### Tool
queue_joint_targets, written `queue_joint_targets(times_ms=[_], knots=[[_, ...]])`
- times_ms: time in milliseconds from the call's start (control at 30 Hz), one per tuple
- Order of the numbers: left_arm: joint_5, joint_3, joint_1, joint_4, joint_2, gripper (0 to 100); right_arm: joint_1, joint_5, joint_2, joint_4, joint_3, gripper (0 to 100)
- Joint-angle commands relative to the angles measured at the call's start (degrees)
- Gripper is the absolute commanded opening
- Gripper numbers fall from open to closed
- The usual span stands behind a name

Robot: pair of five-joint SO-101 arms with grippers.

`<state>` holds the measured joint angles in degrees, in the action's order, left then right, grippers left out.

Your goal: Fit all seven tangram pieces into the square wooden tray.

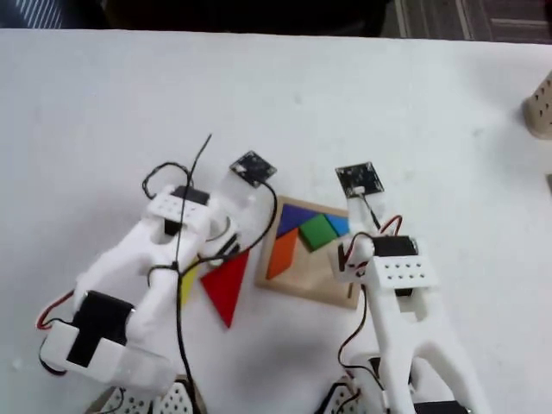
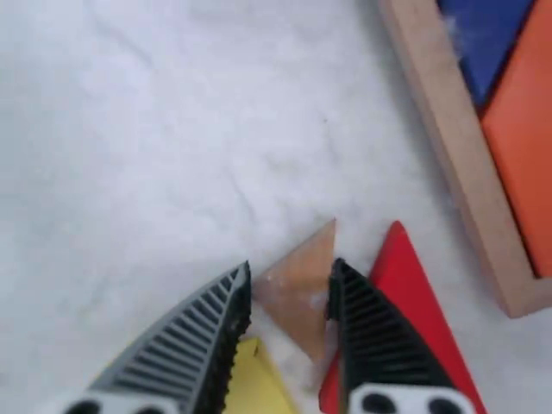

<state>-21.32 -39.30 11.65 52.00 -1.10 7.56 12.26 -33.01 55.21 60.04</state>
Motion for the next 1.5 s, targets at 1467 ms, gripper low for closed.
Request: queue_joint_targets(times_ms=[1467], knots=[[13.54,2.20,-8.57,-6.86,0.40,13,-0.75,-0.44,-1.63,-2.95,1.23,2.4]])
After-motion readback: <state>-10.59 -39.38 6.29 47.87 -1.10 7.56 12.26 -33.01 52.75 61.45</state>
